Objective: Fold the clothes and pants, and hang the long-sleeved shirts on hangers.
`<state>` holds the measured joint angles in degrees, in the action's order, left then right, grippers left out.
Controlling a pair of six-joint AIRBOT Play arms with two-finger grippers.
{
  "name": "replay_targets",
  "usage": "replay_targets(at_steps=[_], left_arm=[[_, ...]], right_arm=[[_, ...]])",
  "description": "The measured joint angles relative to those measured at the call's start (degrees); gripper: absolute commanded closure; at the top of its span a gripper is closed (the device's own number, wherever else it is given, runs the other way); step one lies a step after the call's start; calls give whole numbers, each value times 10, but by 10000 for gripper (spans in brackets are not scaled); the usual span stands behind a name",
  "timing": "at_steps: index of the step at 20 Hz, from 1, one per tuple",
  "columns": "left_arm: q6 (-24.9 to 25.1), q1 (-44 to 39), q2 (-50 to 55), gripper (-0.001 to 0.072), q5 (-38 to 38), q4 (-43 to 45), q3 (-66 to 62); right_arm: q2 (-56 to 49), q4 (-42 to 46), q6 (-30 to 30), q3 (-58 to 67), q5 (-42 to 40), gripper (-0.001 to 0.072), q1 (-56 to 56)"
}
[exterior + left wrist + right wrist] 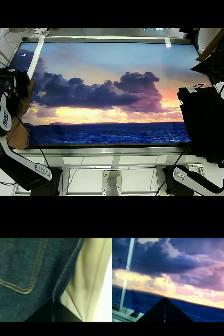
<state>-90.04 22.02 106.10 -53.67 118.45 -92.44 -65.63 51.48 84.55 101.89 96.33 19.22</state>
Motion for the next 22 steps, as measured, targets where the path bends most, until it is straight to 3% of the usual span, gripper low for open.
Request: replay_targets(at_steps=[6,13,22], left_arm=[[0,-78,-88,688,-52,-40,-72],[0,-323,-193,687,-114,-231,-90],[2,-721,-42,688,-206,-301,-91]], right_arm=[[0,30,0,0,0,692,0],[0,133,-30,0,0,692,0],[-4,174,-61,0,-19,692,0]])
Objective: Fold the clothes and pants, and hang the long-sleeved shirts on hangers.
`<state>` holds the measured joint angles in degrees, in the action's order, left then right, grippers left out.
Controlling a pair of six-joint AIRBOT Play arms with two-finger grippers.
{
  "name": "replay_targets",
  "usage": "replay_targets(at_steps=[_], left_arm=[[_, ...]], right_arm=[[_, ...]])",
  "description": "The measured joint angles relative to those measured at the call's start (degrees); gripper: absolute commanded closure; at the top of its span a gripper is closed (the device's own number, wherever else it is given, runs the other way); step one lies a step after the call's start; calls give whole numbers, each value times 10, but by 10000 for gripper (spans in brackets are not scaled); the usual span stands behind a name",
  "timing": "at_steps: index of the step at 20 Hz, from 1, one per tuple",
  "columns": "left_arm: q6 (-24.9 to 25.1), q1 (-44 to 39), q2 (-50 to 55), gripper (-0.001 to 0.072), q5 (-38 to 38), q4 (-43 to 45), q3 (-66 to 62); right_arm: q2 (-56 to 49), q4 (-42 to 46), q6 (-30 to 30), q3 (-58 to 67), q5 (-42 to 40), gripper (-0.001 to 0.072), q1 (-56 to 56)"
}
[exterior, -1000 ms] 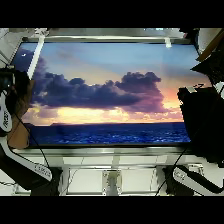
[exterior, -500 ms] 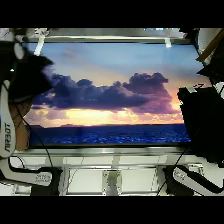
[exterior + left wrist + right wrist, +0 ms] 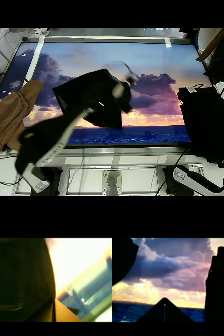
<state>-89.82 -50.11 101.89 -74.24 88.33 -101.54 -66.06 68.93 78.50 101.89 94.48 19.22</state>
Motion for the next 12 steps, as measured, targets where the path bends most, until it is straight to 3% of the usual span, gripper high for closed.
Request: replay_targets(at_steps=[3,6,7,8,10,12], left_arm=[[3,-78,48,688,-26,10,0],[5,-104,48,688,-46,21,0],[6,-106,41,687,-59,25,-1],[7,-106,34,652,-78,27,-1],[10,-101,25,174,-120,27,-1],[14,-91,14,149,-145,31,-1]], right_arm=[[-11,1,-1,0,-6,692,0],[-28,0,-2,0,-8,680,0],[-36,0,-2,0,-9,634,0],[-43,-1,-2,0,-8,538,0],[-60,-13,-3,0,-5,498,0],[-76,-33,-3,0,-1,498,0]])
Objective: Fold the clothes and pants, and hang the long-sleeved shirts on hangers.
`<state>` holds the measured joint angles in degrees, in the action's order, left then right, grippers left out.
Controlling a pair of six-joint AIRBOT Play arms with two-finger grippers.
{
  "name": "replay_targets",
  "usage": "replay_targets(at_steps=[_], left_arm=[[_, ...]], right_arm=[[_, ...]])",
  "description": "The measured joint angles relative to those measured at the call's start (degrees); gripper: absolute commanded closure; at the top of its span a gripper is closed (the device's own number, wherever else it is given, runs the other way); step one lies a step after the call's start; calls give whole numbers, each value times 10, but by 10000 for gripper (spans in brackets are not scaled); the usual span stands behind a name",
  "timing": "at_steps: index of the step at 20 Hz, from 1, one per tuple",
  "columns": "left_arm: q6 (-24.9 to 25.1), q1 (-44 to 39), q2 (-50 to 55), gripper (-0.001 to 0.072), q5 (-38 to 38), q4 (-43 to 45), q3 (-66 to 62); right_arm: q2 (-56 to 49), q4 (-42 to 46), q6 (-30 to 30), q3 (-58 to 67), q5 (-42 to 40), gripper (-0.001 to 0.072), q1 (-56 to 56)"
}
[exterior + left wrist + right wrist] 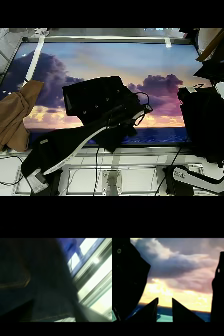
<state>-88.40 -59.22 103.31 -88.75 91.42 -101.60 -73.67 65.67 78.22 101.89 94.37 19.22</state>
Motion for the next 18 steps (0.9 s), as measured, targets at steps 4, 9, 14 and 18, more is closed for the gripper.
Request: replay_targets(at_steps=[4,9,14,18], left_arm=[[14,32,-57,149,-25,58,0],[-19,148,-169,149,-23,129,43],[-116,300,-297,149,77,135,273],[-195,384,-334,152,232,133,415]], right_arm=[[-32,-39,0,0,3,497,0],[-88,-76,0,0,4,496,-12],[-168,-96,-15,0,-6,304,-77],[-232,-94,-35,0,-18,84,-143]])
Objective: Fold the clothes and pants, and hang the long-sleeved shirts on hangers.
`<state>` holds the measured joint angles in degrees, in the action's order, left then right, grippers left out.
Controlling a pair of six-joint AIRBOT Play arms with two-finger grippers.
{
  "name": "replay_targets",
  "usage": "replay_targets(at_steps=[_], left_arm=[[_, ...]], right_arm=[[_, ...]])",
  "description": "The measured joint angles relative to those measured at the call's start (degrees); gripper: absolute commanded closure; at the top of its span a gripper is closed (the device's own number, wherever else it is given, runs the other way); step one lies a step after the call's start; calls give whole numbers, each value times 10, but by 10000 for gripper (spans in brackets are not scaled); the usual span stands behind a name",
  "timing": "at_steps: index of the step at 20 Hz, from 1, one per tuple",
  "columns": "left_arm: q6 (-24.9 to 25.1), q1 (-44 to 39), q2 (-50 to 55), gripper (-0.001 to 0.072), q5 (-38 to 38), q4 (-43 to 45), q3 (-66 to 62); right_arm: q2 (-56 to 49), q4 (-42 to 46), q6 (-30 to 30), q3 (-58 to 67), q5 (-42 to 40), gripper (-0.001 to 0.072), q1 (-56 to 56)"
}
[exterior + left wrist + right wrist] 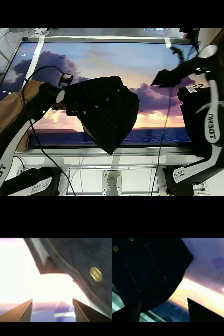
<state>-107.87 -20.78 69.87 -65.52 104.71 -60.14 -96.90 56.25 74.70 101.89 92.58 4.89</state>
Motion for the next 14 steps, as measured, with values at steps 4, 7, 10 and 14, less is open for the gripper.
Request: replay_targets(at_steps=[4,7,10,14], left_arm=[[-57,71,36,152,130,-34,35],[-66,125,83,152,191,-104,35],[-6,155,128,162,240,-214,19],[62,165,185,456,270,-327,-10]], right_arm=[[-29,40,-9,0,-60,84,-50],[-36,69,-12,0,-96,85,-64],[-39,94,-12,0,-114,86,-68],[-41,111,-13,0,-122,86,-69]])
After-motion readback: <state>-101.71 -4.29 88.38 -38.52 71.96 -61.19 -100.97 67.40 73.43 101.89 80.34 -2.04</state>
